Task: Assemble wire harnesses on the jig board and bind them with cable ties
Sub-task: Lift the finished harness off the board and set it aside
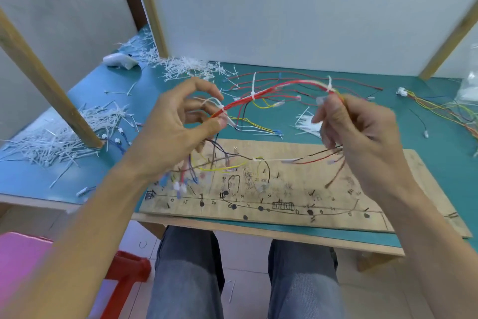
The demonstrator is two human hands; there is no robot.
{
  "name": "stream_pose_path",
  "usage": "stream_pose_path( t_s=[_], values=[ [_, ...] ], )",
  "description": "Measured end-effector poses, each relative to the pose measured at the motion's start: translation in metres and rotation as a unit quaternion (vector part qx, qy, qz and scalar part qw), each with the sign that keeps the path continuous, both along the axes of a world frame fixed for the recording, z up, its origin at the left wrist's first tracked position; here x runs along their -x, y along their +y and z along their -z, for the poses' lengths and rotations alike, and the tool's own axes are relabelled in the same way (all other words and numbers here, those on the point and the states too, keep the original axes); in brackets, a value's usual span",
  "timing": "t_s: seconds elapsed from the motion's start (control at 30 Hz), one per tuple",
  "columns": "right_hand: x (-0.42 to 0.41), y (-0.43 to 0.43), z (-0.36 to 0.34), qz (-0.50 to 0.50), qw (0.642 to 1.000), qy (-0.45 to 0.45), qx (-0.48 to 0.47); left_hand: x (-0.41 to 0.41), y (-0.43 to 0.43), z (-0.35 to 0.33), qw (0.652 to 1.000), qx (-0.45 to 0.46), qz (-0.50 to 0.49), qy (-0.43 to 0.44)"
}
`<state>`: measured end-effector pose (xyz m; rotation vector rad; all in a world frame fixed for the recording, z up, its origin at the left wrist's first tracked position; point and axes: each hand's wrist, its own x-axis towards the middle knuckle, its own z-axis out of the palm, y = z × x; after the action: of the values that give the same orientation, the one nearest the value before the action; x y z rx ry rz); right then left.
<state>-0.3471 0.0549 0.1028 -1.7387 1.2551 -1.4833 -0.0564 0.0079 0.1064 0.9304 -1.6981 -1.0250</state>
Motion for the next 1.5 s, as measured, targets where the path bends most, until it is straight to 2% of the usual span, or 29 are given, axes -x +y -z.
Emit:
stream_pose_path(
  t_s=[0.13, 0.23, 0.3, 0.47, 0.53, 0.6, 0.67, 0.73, 0.8, 0.9, 0.97, 1.07, 1.2, 1.33, 1.5],
  values=[
    [-0.029, -0.010, -0.044, -0.047, 0.987, -0.152, -0.014, 0.008, 0.017, 0.010, 0.996, -0.013, -0.018, 0.083],
    [-0.053, -0.018, -0.064, -0.102, 0.969, -0.223, -0.034, 0.012, 0.019, 0.012, 0.996, 0.028, -0.068, 0.055],
    [-0.069, -0.025, -0.073, -0.147, 0.950, -0.271, -0.043, 0.013, 0.019, 0.013, 0.994, 0.020, -0.085, 0.063],
    [-0.114, -0.051, -0.086, -0.249, 0.875, -0.410, -0.061, 0.036, 0.025, 0.018, 0.993, -0.008, 0.078, 0.091],
    [-0.131, -0.063, -0.085, -0.258, 0.863, -0.429, -0.074, 0.046, 0.024, 0.020, 0.992, -0.008, 0.061, 0.111],
    [-0.139, -0.073, -0.081, -0.249, 0.872, -0.414, -0.080, 0.046, 0.019, 0.019, 0.989, -0.018, 0.013, 0.147],
    [-0.138, -0.083, -0.076, -0.211, 0.905, -0.359, -0.084, 0.039, 0.012, 0.019, 0.982, -0.028, -0.022, 0.183],
    [-0.131, -0.088, -0.063, -0.142, 0.953, -0.253, -0.092, 0.027, 0.001, 0.014, 0.977, -0.026, -0.092, 0.193],
    [-0.123, -0.086, -0.041, -0.088, 0.980, -0.147, -0.100, 0.014, -0.016, 0.003, 0.970, -0.010, -0.160, 0.184],
    [-0.114, -0.076, 0.002, -0.101, 0.984, -0.077, -0.125, -0.003, -0.043, -0.019, 0.953, 0.005, -0.223, 0.205],
    [-0.111, -0.070, 0.029, -0.132, 0.978, -0.029, -0.160, -0.012, -0.059, -0.034, 0.948, 0.009, -0.223, 0.225],
    [-0.110, -0.065, 0.069, -0.090, 0.975, 0.079, -0.187, -0.023, -0.087, -0.048, 0.949, 0.021, -0.222, 0.225],
    [-0.112, -0.064, 0.106, 0.038, 0.973, 0.113, -0.196, -0.040, -0.127, -0.051, 0.947, -0.019, -0.229, 0.222],
    [-0.121, -0.068, 0.113, 0.157, 0.971, 0.050, -0.171, -0.055, -0.165, -0.028, 0.952, -0.077, -0.217, 0.199],
    [-0.114, -0.073, 0.118, 0.130, 0.973, 0.080, -0.173, -0.072, -0.204, 0.012, 0.942, -0.168, -0.256, 0.138]
  ],
)
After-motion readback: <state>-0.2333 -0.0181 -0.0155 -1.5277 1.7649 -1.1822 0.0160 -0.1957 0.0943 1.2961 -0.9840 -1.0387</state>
